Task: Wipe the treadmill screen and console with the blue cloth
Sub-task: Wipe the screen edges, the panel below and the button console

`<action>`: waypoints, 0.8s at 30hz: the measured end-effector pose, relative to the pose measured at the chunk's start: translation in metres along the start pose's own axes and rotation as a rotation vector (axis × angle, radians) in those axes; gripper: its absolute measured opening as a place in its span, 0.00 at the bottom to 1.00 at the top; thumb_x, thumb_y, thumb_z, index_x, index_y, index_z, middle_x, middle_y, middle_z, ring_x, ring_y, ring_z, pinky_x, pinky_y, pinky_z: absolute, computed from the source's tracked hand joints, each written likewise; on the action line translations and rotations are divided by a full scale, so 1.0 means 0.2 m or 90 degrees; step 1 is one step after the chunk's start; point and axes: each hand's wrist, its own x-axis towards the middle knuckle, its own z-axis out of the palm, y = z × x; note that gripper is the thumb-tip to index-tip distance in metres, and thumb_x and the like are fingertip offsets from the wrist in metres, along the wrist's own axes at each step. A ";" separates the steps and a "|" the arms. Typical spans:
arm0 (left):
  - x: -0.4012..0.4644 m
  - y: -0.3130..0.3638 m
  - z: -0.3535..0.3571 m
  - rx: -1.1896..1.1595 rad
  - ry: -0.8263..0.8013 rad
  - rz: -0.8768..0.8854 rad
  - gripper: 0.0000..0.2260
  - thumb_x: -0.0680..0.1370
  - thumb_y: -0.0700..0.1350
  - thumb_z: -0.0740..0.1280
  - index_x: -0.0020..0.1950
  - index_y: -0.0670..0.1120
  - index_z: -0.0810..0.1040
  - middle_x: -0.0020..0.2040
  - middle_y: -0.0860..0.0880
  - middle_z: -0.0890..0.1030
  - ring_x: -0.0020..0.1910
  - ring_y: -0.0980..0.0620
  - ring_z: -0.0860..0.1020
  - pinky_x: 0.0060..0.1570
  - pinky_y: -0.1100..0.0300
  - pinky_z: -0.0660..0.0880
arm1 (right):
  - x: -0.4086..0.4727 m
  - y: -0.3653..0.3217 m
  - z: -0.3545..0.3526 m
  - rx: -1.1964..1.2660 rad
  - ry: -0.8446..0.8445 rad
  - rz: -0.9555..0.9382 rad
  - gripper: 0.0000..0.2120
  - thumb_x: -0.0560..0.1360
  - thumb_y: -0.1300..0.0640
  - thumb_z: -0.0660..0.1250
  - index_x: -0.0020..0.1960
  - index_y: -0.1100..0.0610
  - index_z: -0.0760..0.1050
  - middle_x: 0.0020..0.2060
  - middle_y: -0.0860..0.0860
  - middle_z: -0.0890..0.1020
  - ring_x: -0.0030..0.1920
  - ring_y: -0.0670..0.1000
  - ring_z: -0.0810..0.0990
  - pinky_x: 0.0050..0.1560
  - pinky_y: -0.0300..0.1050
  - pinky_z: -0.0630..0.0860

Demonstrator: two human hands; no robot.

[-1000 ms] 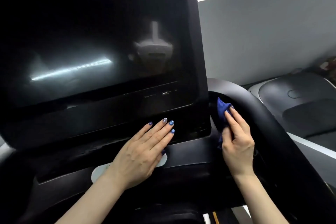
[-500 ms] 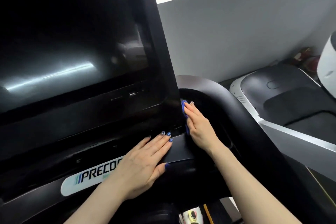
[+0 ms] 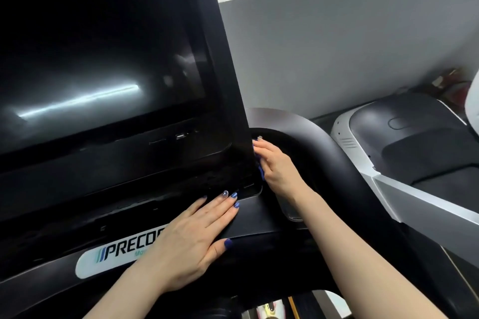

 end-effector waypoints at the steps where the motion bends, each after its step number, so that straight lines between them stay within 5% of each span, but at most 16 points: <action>1: 0.00 0.00 0.00 0.001 0.003 0.000 0.26 0.86 0.59 0.49 0.81 0.49 0.57 0.82 0.53 0.54 0.80 0.56 0.52 0.74 0.55 0.51 | -0.03 0.00 0.00 0.001 0.007 0.004 0.16 0.78 0.68 0.59 0.64 0.64 0.78 0.66 0.57 0.76 0.69 0.51 0.69 0.68 0.25 0.55; 16: 0.00 0.01 -0.01 0.001 -0.014 -0.002 0.27 0.85 0.60 0.48 0.80 0.48 0.59 0.81 0.51 0.58 0.80 0.56 0.52 0.75 0.55 0.49 | -0.17 -0.04 -0.02 -0.022 0.039 0.008 0.18 0.76 0.72 0.62 0.63 0.63 0.79 0.64 0.53 0.77 0.67 0.50 0.72 0.65 0.21 0.56; 20: 0.01 0.00 -0.01 -0.042 -0.015 0.000 0.28 0.85 0.62 0.41 0.81 0.50 0.55 0.81 0.53 0.53 0.80 0.59 0.45 0.76 0.58 0.43 | -0.19 -0.03 0.00 -0.025 0.034 0.046 0.16 0.77 0.70 0.62 0.63 0.61 0.79 0.66 0.55 0.77 0.68 0.53 0.73 0.67 0.29 0.60; 24: -0.01 0.00 -0.02 -0.052 -0.003 -0.008 0.28 0.84 0.61 0.41 0.81 0.50 0.54 0.81 0.53 0.51 0.80 0.60 0.43 0.76 0.60 0.39 | -0.20 -0.07 0.00 -0.004 0.057 0.062 0.17 0.77 0.70 0.62 0.62 0.60 0.80 0.64 0.54 0.78 0.68 0.52 0.74 0.66 0.26 0.60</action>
